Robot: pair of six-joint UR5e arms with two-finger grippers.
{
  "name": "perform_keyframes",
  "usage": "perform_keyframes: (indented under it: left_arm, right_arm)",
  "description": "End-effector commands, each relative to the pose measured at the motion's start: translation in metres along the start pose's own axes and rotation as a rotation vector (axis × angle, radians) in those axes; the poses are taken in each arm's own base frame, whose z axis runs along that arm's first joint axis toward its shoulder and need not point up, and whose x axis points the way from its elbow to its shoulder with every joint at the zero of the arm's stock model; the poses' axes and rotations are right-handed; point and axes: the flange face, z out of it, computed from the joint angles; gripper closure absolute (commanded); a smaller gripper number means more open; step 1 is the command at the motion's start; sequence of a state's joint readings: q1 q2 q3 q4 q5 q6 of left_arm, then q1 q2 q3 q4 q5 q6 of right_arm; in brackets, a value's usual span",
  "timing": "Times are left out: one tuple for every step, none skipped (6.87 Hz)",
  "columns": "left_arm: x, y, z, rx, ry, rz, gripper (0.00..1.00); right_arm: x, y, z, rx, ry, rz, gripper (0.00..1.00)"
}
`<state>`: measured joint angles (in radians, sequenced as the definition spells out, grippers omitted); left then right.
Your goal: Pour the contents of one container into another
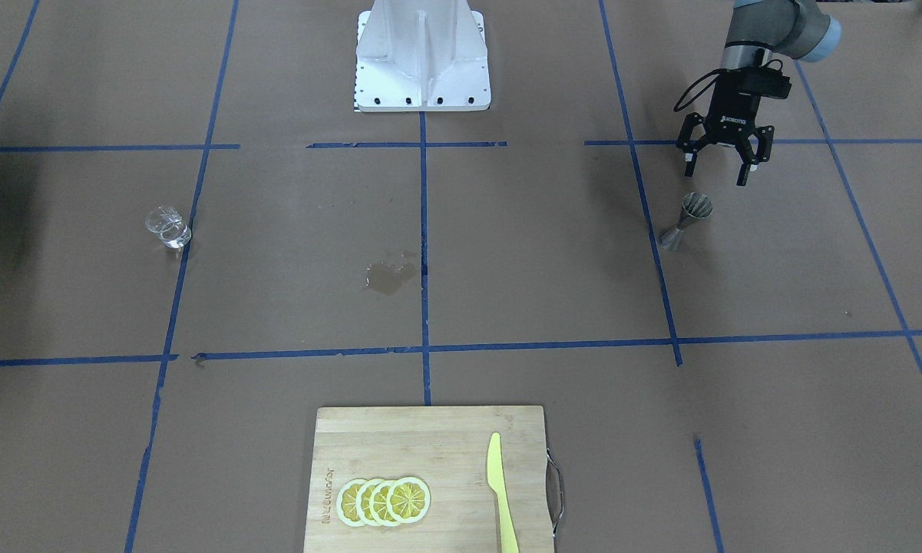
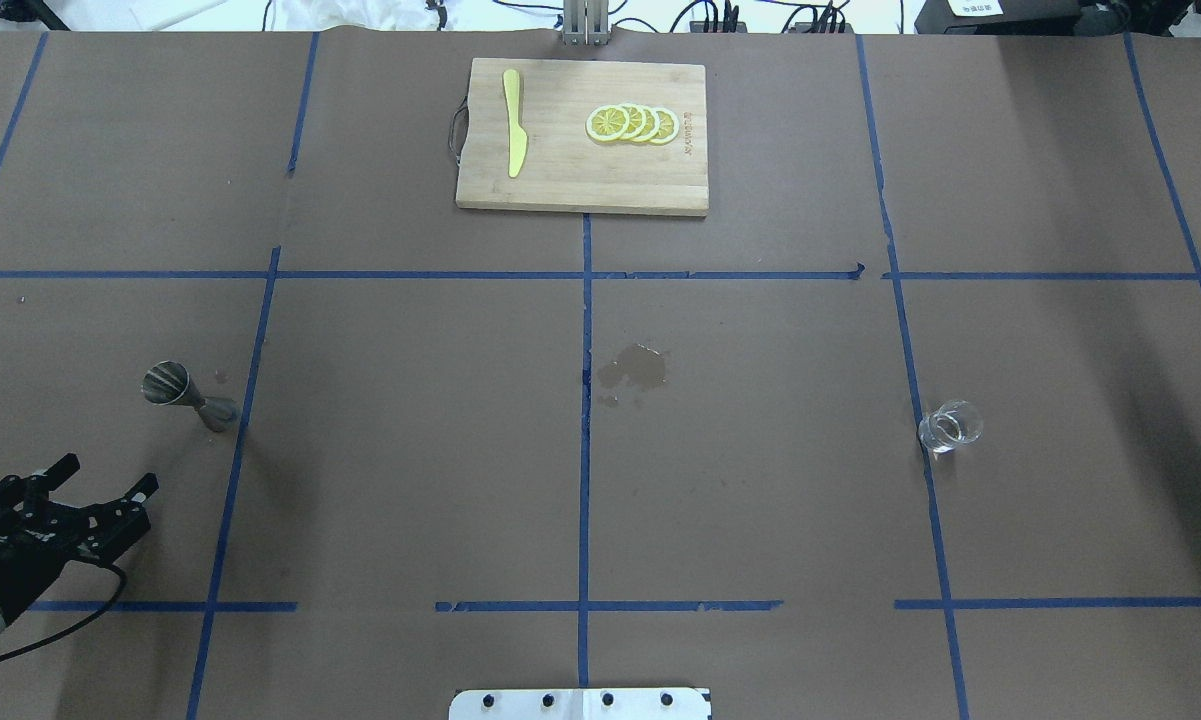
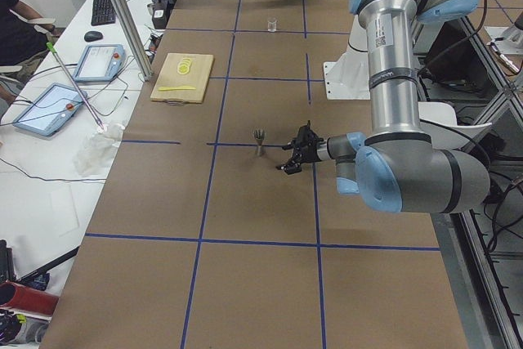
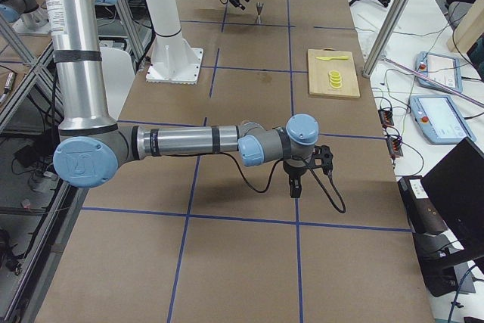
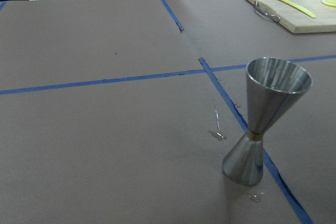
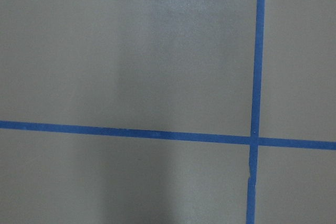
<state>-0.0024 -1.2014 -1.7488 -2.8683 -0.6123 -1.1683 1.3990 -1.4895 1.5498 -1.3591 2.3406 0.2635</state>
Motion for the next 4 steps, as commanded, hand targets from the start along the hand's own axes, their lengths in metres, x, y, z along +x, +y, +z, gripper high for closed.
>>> perform_keyframes:
  left_arm:
    - [0.030, 0.005, 0.007, 0.054, -0.030, 0.031, 0.00]
    - [0.030, 0.004, 0.009, 0.072, -0.039, 0.035, 0.00]
    - [0.036, 0.003, 0.010, 0.083, -0.037, 0.027, 0.00]
    - [0.051, 0.004, 0.016, 0.114, -0.052, 0.032, 0.00]
  right_arm:
    - [0.002, 0.000, 0.002, -0.003, 0.002, 0.002, 0.00]
    - [0.001, 0.000, 0.002, -0.004, 0.002, 0.001, 0.00]
    - [0.002, 0.000, 0.002, -0.003, 0.002, 0.004, 0.00]
    - [0.001, 0.000, 0.002, -0.003, 0.002, 0.000, 0.00]
